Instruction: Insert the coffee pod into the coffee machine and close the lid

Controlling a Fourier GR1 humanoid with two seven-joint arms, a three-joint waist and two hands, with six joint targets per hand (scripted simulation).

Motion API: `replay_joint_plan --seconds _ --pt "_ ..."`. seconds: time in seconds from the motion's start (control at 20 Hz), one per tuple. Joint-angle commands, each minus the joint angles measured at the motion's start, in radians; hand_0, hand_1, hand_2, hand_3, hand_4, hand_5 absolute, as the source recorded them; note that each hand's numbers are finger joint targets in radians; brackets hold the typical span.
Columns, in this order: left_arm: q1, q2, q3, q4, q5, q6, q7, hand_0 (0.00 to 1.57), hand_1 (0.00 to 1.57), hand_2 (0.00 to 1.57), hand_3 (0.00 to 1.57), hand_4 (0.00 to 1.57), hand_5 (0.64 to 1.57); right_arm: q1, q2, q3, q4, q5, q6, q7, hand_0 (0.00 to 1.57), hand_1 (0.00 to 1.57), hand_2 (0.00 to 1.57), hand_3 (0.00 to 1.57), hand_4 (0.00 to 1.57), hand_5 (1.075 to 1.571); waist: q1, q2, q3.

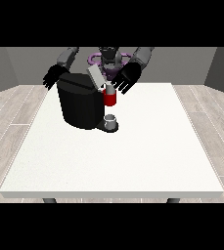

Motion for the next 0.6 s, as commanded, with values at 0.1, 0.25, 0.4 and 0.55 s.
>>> replay_joint_plan --seconds 0.1,0.25,0.4,0.55 --pt "0.031 0.005 0.011 0.006 0.001 0.008 -0.036 1.22 1.22 1.27 1.17 0.48 1.571 0.003 -0.024 -0.003 -0.007 -0.003 0.024 -0.006 0.00 0.00 0.00 0.00 0.44 1.571 0.009 0.019 -0.0004" --pt "0.031 -0.031 0.004 0.009 -0.008 0.017 0.004 1.20 1.20 1.24 1.14 0.47 1.571 0.009 -0.023 -0.013 -0.002 -0.020 0.029 -0.005 0.00 0.00 0.00 0.00 0.45 1.571 -0.008 0.007 -0.0002" --pt "0.024 0.033 0.013 0.017 -0.005 -0.033 -0.045 1.16 1.16 1.19 1.06 0.46 1.571 0.009 -0.007 -0.007 -0.022 -0.011 -0.001 0.024 0.00 0.00 0.00 0.00 0.40 1.571 -0.003 0.014 -0.0005" --pt "-0.007 0.019 0.001 -0.010 -0.024 -0.004 -0.028 1.13 1.13 1.17 1.00 0.46 1.571 -0.021 -0.017 -0.032 0.024 -0.013 -0.005 -0.019 0.00 0.00 0.00 0.00 0.37 1.571 0.013 0.039 -0.0001"
